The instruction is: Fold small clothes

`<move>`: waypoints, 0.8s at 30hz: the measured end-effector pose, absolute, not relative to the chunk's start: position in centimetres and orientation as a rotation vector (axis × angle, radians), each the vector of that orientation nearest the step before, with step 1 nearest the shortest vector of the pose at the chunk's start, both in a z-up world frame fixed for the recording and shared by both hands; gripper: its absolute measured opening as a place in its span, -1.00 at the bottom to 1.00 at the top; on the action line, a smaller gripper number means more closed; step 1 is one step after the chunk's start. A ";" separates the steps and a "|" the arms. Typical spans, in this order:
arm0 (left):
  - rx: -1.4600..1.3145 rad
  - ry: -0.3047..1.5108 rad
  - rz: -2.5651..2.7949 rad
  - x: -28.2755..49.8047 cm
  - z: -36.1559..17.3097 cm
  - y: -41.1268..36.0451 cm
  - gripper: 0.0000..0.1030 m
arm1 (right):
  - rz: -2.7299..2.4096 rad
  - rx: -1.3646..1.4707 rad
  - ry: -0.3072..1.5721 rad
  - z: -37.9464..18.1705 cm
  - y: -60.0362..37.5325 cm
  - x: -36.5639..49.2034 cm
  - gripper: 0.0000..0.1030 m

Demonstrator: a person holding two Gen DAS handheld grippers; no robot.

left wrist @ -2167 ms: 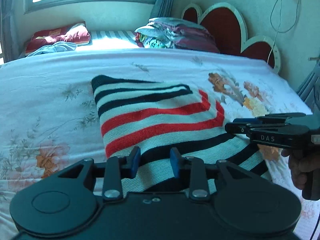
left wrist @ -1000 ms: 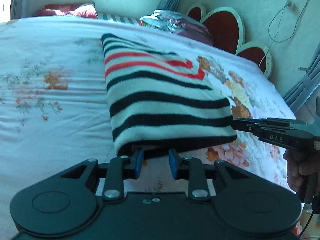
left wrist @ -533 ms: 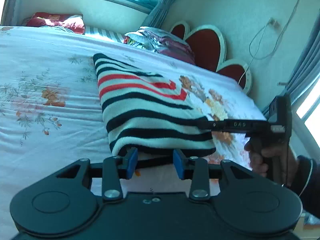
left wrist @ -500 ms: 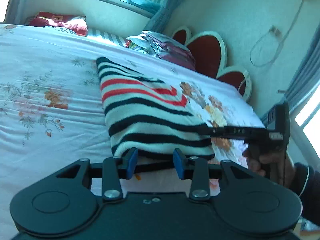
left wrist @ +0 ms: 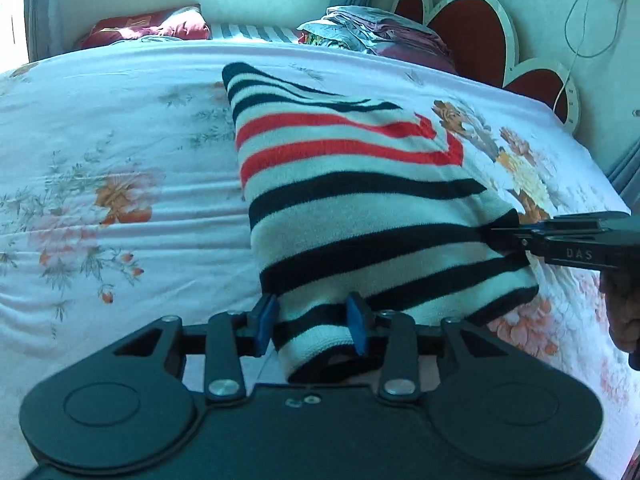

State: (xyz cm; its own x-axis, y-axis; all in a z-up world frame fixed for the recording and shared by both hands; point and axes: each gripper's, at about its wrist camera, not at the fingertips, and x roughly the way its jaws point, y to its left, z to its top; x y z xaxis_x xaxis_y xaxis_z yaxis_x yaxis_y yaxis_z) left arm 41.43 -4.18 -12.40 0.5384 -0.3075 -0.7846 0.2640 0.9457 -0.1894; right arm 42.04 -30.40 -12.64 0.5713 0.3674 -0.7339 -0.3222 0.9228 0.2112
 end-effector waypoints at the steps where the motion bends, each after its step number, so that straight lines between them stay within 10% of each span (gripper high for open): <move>1: -0.039 0.949 -0.337 41.0 -12.5 -4.2 -0.28 | 0.405 0.060 0.868 -12.9 -30.4 42.0 -0.72; 24: -0.019 0.842 -0.370 43.6 -9.1 -5.4 -0.30 | 0.360 -0.088 0.740 -9.3 -29.1 42.4 -0.57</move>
